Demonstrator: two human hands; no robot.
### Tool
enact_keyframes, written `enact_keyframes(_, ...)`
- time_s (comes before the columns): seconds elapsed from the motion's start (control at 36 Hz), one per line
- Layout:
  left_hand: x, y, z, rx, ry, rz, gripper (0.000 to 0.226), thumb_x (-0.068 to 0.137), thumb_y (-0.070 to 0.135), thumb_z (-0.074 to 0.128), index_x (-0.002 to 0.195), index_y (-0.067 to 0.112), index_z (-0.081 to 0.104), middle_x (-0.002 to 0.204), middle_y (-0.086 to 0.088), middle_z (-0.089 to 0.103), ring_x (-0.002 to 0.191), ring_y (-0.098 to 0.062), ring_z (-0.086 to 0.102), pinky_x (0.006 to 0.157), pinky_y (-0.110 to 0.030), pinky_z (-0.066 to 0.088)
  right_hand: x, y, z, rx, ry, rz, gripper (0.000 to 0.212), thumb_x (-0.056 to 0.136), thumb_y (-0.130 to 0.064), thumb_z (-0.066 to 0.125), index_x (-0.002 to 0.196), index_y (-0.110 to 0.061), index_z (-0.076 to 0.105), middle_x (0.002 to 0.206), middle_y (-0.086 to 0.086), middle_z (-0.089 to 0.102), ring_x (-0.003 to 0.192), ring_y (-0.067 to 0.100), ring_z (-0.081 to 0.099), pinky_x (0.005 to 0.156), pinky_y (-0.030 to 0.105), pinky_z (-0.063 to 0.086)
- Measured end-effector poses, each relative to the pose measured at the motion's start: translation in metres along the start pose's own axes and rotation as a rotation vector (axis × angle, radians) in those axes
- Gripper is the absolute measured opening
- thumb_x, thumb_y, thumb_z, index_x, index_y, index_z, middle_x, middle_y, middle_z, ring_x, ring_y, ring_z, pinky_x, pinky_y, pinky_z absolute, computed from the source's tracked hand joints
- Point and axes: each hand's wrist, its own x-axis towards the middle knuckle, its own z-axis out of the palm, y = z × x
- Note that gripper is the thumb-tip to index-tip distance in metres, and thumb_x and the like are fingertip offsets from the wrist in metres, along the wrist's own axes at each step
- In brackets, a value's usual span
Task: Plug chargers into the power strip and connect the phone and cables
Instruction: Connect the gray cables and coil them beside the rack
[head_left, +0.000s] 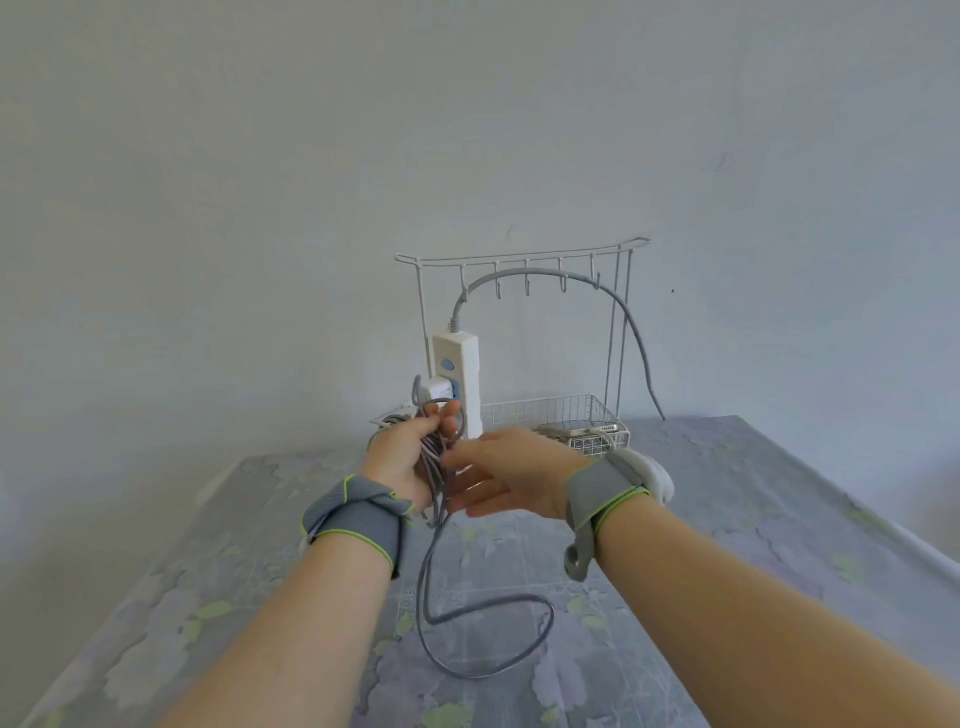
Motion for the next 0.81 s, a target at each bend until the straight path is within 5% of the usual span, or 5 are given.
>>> enact_keyframes(0.19,0.0,0.005,-0.003,0.049,0.072,-0.004,0.016,0.092,0.017,0.051,0.076,0.015,0.052,0.068,-0.002,0.073,0.038,-0.006,0.054,0.043,-0.017,0.043,-0.004,0.009,-0.001,-0.467,-0.082,0.067,0.006,0.085,-0.016,0.062,0.088,-0.011,0.066,0.07,-0.001,0.064,0.059,0.008,0.052,0.055,0.02,0.038)
enact_keyframes(0.39,0.003,0.005,-0.011,0.059,0.076,-0.008,0.039,0.096,0.03,0.051,0.06,0.016,0.042,0.095,-0.007,0.07,0.038,-0.009,0.051,0.044,-0.018,0.043,0.0,0.012,-0.004,0.054,-0.116,0.073,0.02,0.089,-0.011,0.061,0.105,0.0,0.063,0.097,0.016,0.071,0.079,0.019,0.068,0.07,0.022,0.058)
enact_keyframes(0.53,0.007,0.003,-0.014,0.063,-0.019,-0.016,0.016,0.095,0.022,0.052,0.105,0.014,0.063,0.096,-0.002,0.076,0.077,-0.019,0.049,0.088,-0.037,0.044,0.004,0.01,0.003,0.059,-0.168,0.078,0.009,0.087,-0.005,0.063,0.094,-0.002,0.066,0.095,0.019,0.07,0.081,0.023,0.069,0.08,0.028,0.058)
enact_keyframes(0.67,0.001,0.001,-0.008,-0.008,-0.048,0.006,0.025,0.095,0.001,0.041,0.11,0.01,0.06,0.093,-0.005,0.071,0.054,-0.008,0.061,0.053,-0.021,0.05,0.005,0.012,0.008,0.183,-0.246,0.127,0.008,0.09,0.005,0.053,0.095,0.001,0.058,0.088,0.016,0.063,0.099,0.035,0.068,0.087,0.037,0.056)
enact_keyframes(0.81,0.005,0.0,-0.017,-0.138,-0.057,0.093,0.04,0.085,-0.02,0.026,0.093,0.006,0.056,0.086,-0.009,0.075,0.074,-0.015,0.074,0.069,-0.023,0.048,0.003,0.018,-0.001,0.094,-0.164,0.189,0.01,0.093,-0.001,0.045,0.087,-0.004,0.053,0.065,0.007,0.045,0.057,0.017,0.054,0.074,0.037,0.056)
